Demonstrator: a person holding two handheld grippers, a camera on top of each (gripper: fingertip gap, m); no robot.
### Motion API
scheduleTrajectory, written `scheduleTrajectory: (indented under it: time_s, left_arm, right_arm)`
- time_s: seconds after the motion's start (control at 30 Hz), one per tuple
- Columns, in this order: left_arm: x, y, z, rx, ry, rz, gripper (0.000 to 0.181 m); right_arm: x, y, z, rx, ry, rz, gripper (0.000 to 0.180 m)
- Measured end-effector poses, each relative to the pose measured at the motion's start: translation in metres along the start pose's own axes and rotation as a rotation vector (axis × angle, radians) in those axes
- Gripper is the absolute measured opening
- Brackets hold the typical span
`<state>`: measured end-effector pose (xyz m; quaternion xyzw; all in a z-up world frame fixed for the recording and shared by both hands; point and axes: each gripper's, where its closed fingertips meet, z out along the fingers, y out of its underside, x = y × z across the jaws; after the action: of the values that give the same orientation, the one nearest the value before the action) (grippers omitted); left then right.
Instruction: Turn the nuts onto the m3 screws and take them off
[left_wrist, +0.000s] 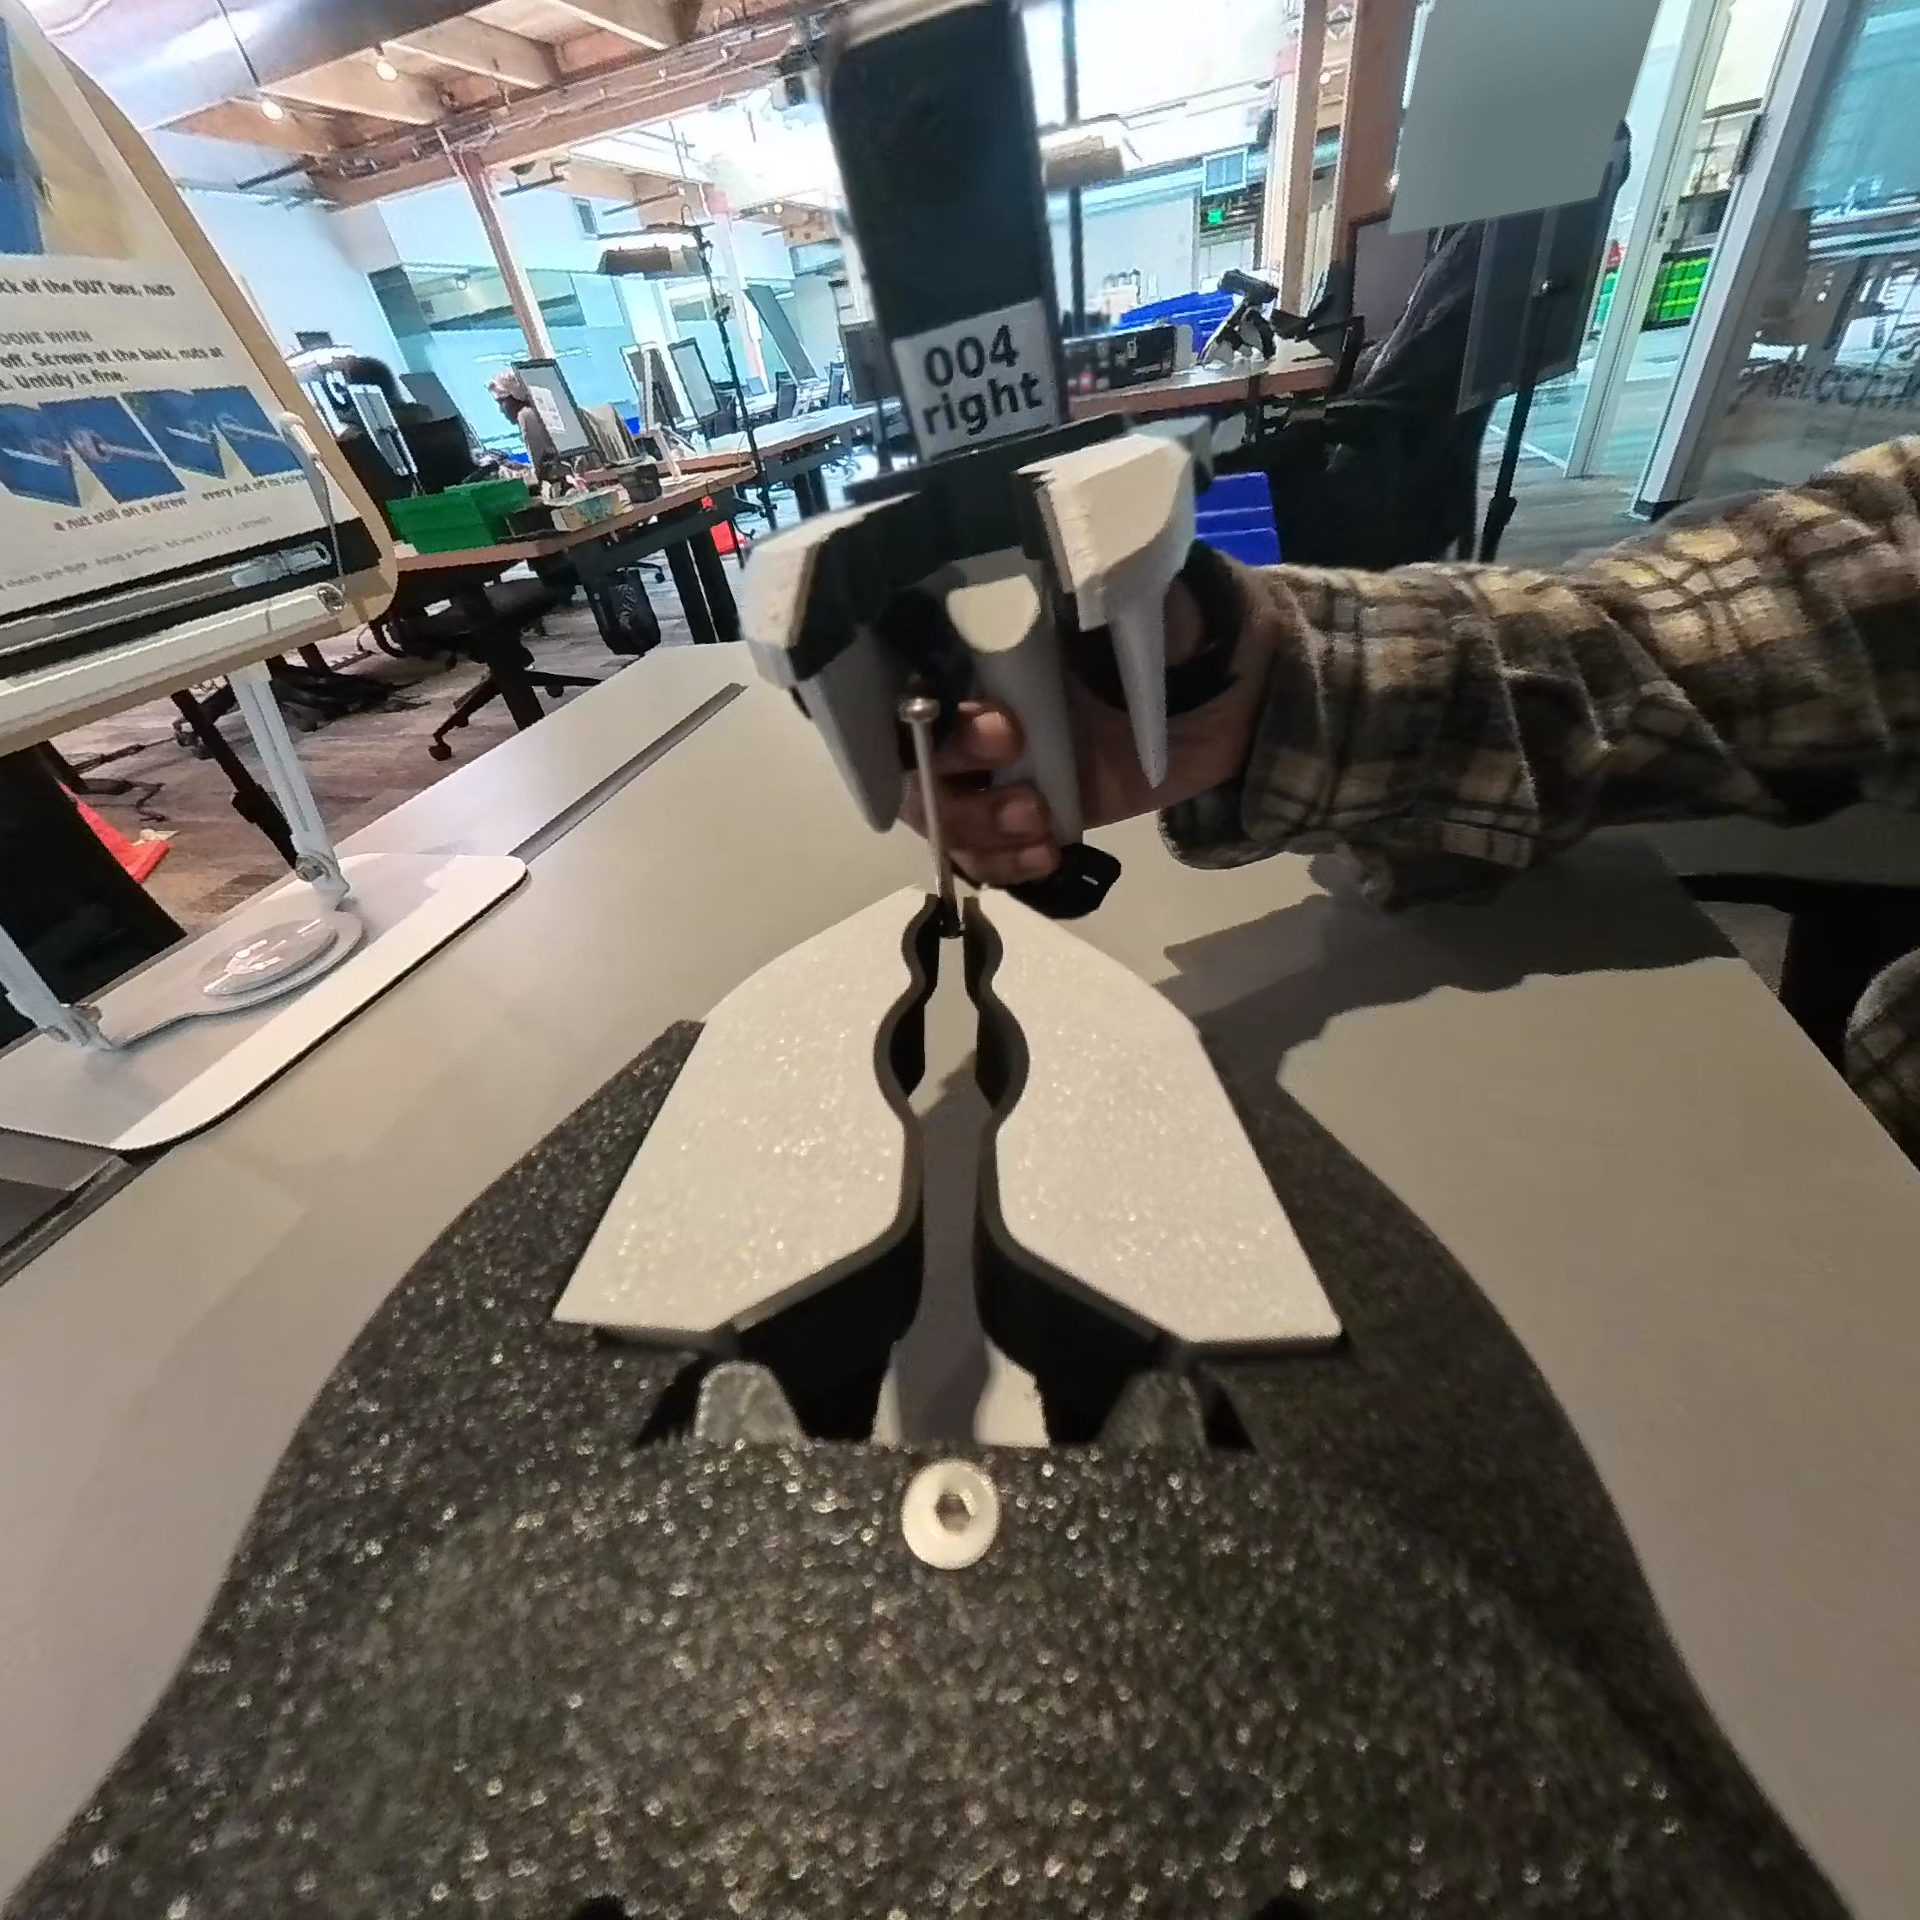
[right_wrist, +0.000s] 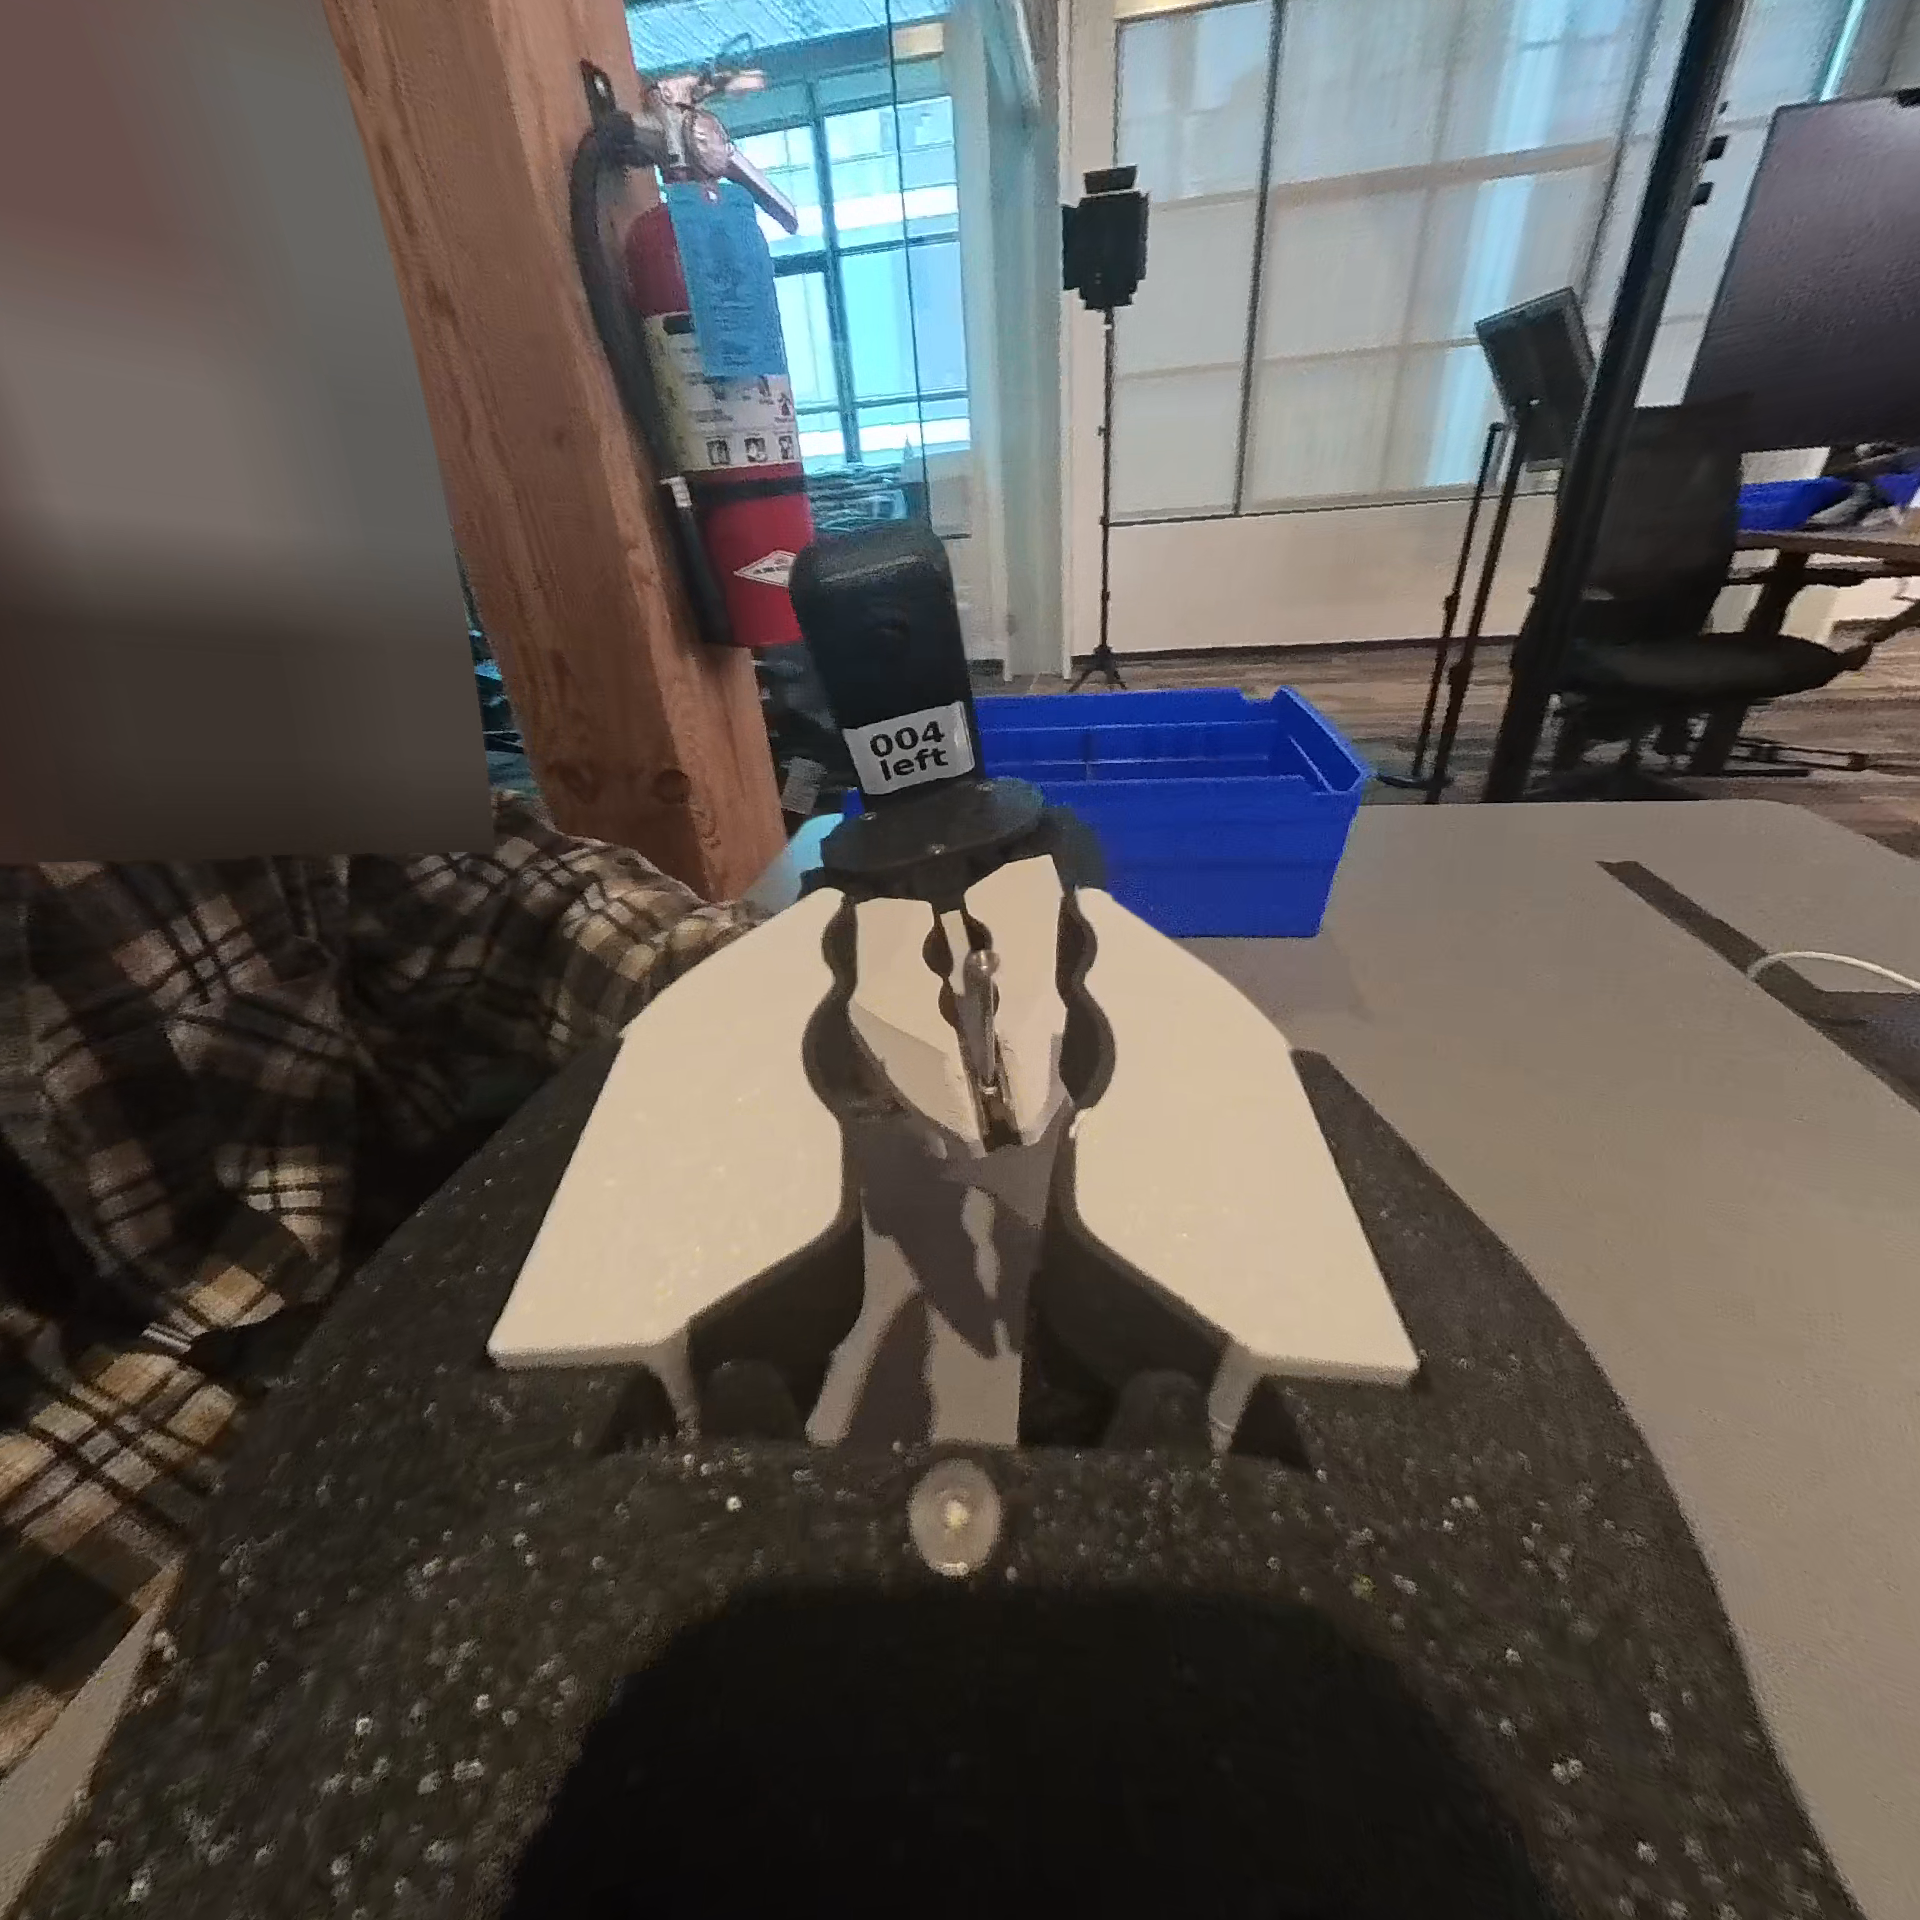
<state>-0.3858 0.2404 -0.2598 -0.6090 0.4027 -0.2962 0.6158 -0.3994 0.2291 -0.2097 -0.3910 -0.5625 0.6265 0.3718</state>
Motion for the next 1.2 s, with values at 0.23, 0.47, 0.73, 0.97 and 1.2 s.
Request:
scheduleTrajectory:
  time_s: [0.23,0.47,0.73,0.97,1.2]
  left_arm:
    - [0.001,0.0,0.0,0.003,0.007,0.004,0.003]
    - [0.004,-0.001,0.001,0.005,0.023,0.013,0.003]
    - [0.005,-0.001,0.0,0.004,0.027,0.016,0.003]
    - [0.005,-0.001,0.001,0.002,0.027,0.02,0.003]
    - [0.004,-0.001,0.0,0.002,0.02,0.018,0.003]
  right_arm:
    - [-0.001,0.004,0.005,-0.009,-0.105,0.037,0.03]
    - [-0.003,0.008,0.003,0.002,-0.214,0.074,0.026]
    - [-0.006,0.011,0.005,-0.024,-0.294,0.082,0.019]
    - [-0.004,0.011,0.005,-0.021,-0.301,0.092,0.013]
    - [-0.003,0.011,0.004,-0.023,-0.288,0.08,0.006]
